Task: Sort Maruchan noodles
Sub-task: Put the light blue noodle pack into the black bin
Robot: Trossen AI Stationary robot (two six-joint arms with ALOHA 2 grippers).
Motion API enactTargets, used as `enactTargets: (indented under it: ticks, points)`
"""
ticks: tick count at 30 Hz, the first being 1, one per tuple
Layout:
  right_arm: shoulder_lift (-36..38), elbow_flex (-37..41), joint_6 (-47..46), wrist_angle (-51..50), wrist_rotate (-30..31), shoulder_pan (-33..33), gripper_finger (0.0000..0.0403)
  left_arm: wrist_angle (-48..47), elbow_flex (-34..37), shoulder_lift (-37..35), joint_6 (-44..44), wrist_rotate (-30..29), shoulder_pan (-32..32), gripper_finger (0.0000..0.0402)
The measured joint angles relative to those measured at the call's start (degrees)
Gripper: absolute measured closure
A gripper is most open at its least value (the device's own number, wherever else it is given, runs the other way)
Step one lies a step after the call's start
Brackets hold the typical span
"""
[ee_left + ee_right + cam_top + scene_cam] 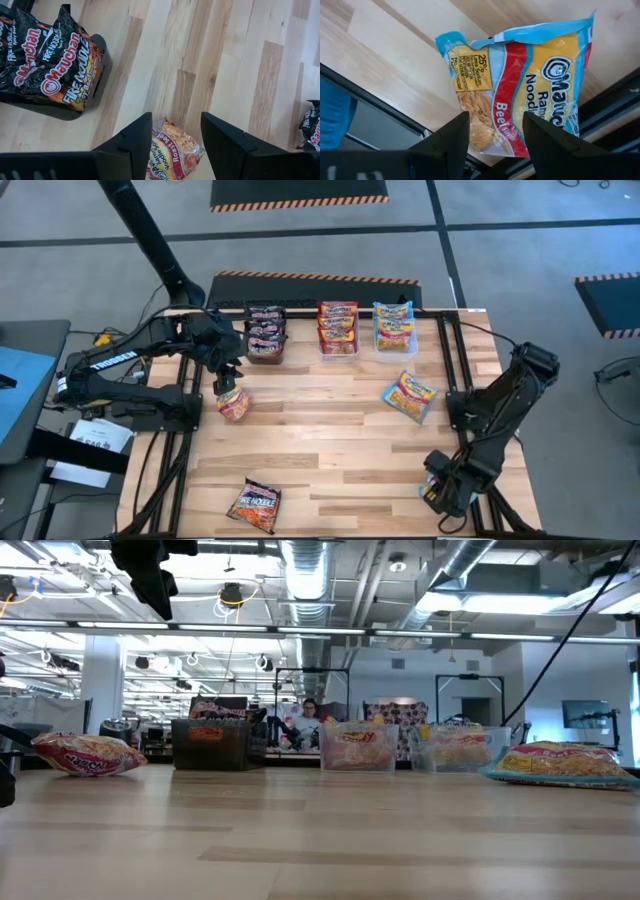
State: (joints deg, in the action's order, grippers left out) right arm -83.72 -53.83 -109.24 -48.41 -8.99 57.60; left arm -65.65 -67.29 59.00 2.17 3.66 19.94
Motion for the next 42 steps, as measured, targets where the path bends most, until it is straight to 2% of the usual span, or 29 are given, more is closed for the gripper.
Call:
enactTargets:
  ticks: [27,32,42]
  points:
    - [0.3,10.8,-0.7,11.0,-0.4,-0.9,0.0202,0.1,0.0,0.0,-0.1,0.0,0.0,0.0246]
    - [0.2,10.8,-0.4,10.9,-0.9,-2.6,0.0243,0.1,0.0,0.0,-0.1,0.0,0.0,0.0246]
    - [0.1,10.9,-0.3,10.8,-1.2,-4.1,0.0391,0.1,0.0,0.0,-0.1,0.0,0.0,0.0246]
